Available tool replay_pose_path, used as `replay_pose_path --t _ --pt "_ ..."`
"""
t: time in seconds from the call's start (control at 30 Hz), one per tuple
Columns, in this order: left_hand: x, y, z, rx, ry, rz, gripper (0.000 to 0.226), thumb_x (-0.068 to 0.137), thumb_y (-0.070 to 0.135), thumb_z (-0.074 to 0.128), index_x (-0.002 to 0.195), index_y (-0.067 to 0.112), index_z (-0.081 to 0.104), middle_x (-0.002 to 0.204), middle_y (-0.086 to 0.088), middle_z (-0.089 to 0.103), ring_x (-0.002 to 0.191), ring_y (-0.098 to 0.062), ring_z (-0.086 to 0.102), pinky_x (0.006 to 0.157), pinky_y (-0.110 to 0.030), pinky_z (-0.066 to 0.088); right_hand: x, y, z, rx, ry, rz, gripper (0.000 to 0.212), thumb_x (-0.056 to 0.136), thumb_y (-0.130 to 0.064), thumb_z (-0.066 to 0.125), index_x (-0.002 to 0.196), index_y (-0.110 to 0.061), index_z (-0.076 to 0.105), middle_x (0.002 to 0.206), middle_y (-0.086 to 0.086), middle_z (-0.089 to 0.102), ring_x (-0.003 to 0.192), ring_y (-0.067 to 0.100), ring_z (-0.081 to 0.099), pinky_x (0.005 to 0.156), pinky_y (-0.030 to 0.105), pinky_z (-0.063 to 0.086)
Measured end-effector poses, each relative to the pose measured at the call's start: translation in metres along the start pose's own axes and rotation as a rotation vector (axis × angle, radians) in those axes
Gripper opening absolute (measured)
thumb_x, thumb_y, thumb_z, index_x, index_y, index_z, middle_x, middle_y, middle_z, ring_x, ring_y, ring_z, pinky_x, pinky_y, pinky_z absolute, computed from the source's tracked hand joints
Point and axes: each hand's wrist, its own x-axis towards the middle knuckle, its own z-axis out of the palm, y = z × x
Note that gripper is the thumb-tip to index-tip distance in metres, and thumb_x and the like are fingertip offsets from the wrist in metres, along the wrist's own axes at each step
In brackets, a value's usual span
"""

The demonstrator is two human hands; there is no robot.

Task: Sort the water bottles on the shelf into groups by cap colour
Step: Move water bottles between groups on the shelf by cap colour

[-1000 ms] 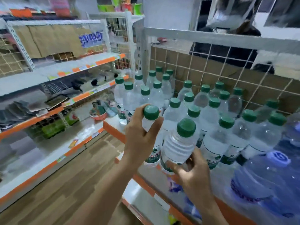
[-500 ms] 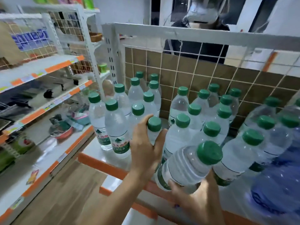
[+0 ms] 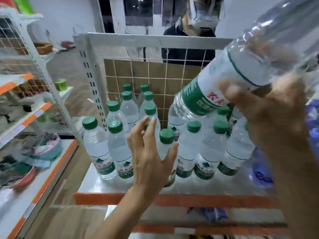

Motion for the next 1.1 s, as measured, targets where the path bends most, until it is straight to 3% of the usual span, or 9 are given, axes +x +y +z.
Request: replay_pose_path --t 0.1,0.23,0.3,0.4,0.57,0.67,0.87,1.03,1.1 --pt "0.06 0.024 -0.021 -0.145 0.058 0.043 0.055 0.087 0.036 0.058 0.127 0.0 0.047 0.127 -0.006 0.045 0.12 -0.023 0.045 0.098 -0.043 0.043 0.017 0.016 0.006 -0.151 -0.019 0.066 0.068 0.06 -0.035 0.086 0.117 -0.014 0.054 0.102 -0.009 0.064 0.091 -0.003 0.063 0.077 0.017 0.052" --pt "0.131 0.047 -0.019 -0.231 -0.318 -0.065 0.082 0.082 0.05 0.063 0.145 0.015 0.023 0.137 -0.001 0.05 0.122 -0.013 0.05 0.101 -0.03 0.04 0.024 0.05 0.029 -0.417 -0.148 0.014 0.086 0.054 -0.059 0.075 0.12 -0.009 0.053 0.109 0.0 0.063 0.099 0.013 0.063 0.084 0.041 0.053" --pt "0.144 0.048 -0.009 -0.172 -0.453 -0.062 0.075 0.082 0.047 0.064 0.144 0.026 0.027 0.13 0.005 0.058 0.111 -0.009 0.058 0.093 -0.026 0.044 0.025 0.064 0.033 -0.527 -0.233 0.049 0.093 0.052 -0.065 0.072 0.125 -0.013 0.048 0.113 0.001 0.062 0.103 0.019 0.062 0.084 0.044 0.052" --pt "0.152 0.039 0.001 -0.089 -0.495 -0.069 0.046 0.082 0.043 0.066 0.125 0.029 0.054 0.113 0.01 0.065 0.097 -0.007 0.062 0.088 -0.031 0.052 0.029 0.074 0.033 -0.611 -0.346 0.105 0.085 0.058 -0.051 0.081 0.126 -0.015 0.044 0.119 0.003 0.06 0.106 0.022 0.06 0.088 0.04 0.051" --pt "0.151 0.014 0.019 0.07 -0.722 -0.11 0.036 0.07 0.047 0.075 0.092 0.021 0.063 0.089 0.003 0.068 0.078 -0.014 0.063 0.073 -0.033 0.055 0.03 0.074 0.016 -0.672 -0.509 0.158 0.067 0.068 -0.044 0.079 0.122 -0.018 0.047 0.116 -0.001 0.054 0.106 0.016 0.052 0.084 0.026 0.04" --pt "0.149 0.008 0.032 0.216 -0.852 -0.084 0.037 0.062 0.046 0.082 0.085 0.019 0.072 0.075 0.003 0.068 0.062 -0.01 0.057 0.055 -0.023 0.047 0.024 0.079 0.007 -0.767 -0.534 0.15 0.067 0.073 -0.044 0.075 0.128 -0.017 0.046 0.125 0.003 0.053 0.117 0.018 0.047 0.095 0.029 0.04" --pt "0.145 -0.005 0.051 0.556 -1.071 -0.006 0.051 0.058 0.058 0.079 0.085 0.016 0.071 0.074 -0.002 0.066 0.065 -0.019 0.061 0.061 -0.033 0.056 0.012 0.078 0.003 -0.761 -0.516 0.133 0.065 0.076 -0.051 0.068 0.128 -0.019 0.048 0.131 -0.002 0.053 0.119 0.014 0.048 0.097 0.028 0.04" --pt "0.144 -0.007 0.053 0.626 -1.115 0.024 0.044 0.069 0.057 0.073 0.085 0.016 0.067 0.074 -0.001 0.064 0.066 -0.019 0.061 0.056 -0.03 0.052 0.005 0.076 0.002 -0.746 -0.456 0.168 0.051 0.09 -0.048 0.05 0.129 -0.014 0.05 0.133 0.003 0.054 0.122 0.017 0.048 0.099 0.031 0.04" --pt "0.143 -0.003 0.048 0.652 -1.081 0.055 0.038 0.076 0.052 0.069 0.091 0.016 0.067 0.08 -0.002 0.065 0.071 -0.021 0.061 0.062 -0.031 0.054 0.0 0.075 -0.002 -0.775 -0.407 0.188 0.049 0.093 -0.047 0.045 0.129 -0.014 0.051 0.133 0.004 0.053 0.124 0.019 0.047 0.102 0.038 0.04"
